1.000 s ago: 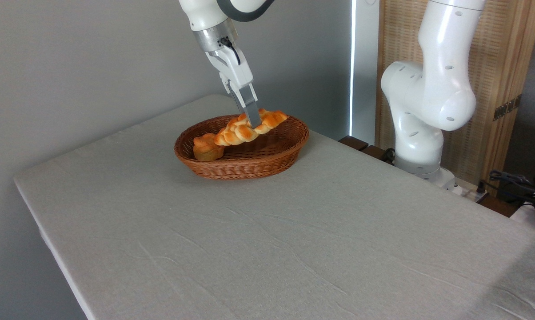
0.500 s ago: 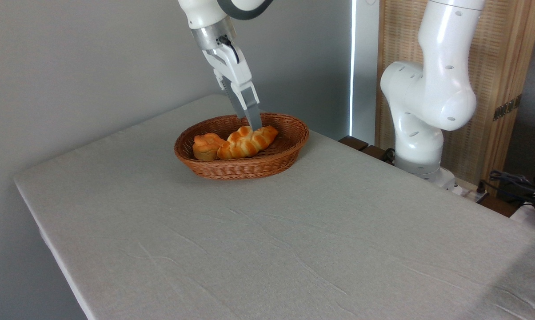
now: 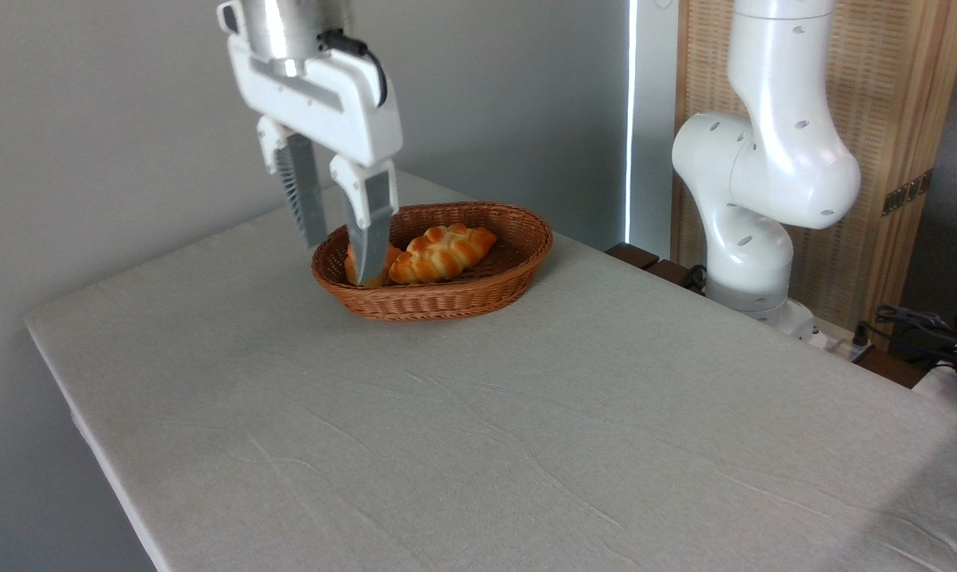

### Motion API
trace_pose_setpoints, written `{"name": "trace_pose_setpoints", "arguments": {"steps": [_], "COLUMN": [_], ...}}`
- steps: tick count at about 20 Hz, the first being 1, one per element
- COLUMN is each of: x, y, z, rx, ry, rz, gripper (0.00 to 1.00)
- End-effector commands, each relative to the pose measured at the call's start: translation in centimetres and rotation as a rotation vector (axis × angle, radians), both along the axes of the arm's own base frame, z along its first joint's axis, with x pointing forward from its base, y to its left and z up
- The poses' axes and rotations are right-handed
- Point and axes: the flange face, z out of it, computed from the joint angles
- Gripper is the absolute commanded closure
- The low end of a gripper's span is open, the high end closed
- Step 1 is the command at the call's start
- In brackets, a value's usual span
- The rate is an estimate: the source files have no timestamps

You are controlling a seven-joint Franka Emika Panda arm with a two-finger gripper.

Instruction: Put bread into the basket

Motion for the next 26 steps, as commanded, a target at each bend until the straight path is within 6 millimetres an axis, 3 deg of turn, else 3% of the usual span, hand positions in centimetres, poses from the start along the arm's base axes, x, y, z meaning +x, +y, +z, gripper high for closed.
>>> {"name": "trace_pose_setpoints", "arguments": {"steps": [1,5,9,16,26], "x": [2.4,2.3,0.8,-1.0,-0.5], "y": [0.0,2.0,2.1,2.0,2.7], "z": [0.7,1.7,3.1,2.0,1.8], "rx": [0.008,0.003,0.003,0.028,0.099], "ry": [-0.028,-0.045,-0.049,0.043,0.035], "rz": [0.007,0.024,0.022,-0.045,-0.053], "gripper": [0.0,0.0,0.0,0.0,0.0]}}
